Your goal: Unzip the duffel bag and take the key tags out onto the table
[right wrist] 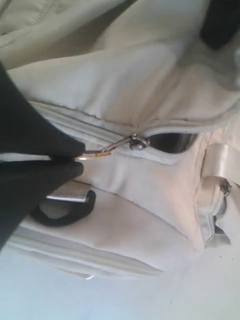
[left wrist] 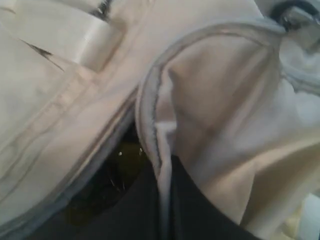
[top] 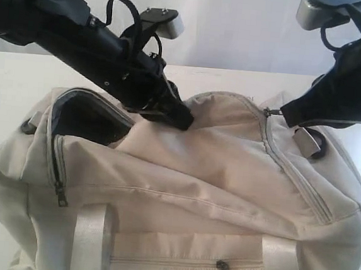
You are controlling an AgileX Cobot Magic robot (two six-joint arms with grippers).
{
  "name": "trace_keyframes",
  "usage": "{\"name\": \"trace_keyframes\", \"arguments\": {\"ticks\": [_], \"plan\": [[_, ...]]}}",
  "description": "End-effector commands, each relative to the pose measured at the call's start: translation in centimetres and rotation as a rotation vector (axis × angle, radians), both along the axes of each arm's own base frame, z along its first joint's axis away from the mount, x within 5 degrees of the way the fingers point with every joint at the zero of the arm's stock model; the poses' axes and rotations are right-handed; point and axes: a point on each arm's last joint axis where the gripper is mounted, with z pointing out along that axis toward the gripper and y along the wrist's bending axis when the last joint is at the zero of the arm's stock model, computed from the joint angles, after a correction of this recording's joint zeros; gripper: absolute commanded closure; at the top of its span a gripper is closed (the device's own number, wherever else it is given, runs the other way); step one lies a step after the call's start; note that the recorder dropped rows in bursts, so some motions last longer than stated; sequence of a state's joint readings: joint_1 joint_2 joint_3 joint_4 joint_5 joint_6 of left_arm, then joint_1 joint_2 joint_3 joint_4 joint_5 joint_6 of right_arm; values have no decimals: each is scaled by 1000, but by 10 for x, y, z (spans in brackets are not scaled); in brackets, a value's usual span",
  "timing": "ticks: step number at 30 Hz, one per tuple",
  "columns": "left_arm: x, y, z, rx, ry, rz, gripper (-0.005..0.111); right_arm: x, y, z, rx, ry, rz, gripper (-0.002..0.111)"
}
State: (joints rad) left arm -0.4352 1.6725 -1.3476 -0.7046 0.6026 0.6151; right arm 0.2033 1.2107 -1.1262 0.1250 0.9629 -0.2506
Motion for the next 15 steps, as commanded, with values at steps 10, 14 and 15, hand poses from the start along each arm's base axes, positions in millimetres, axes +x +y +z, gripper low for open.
{"name": "trace_keyframes", "arguments": {"ticks": [10, 14, 15], "plan": [[0, 31, -17, 276, 113, 135, 107, 11, -22, -4, -198, -40, -146, 108], [-1, 32, -15, 235, 122, 82, 107, 11, -10, -4, -64, -28, -116, 108], [-4, 28, -14, 199, 130, 29, 107, 12, -7, -4, -30, -29, -99, 108]]}}
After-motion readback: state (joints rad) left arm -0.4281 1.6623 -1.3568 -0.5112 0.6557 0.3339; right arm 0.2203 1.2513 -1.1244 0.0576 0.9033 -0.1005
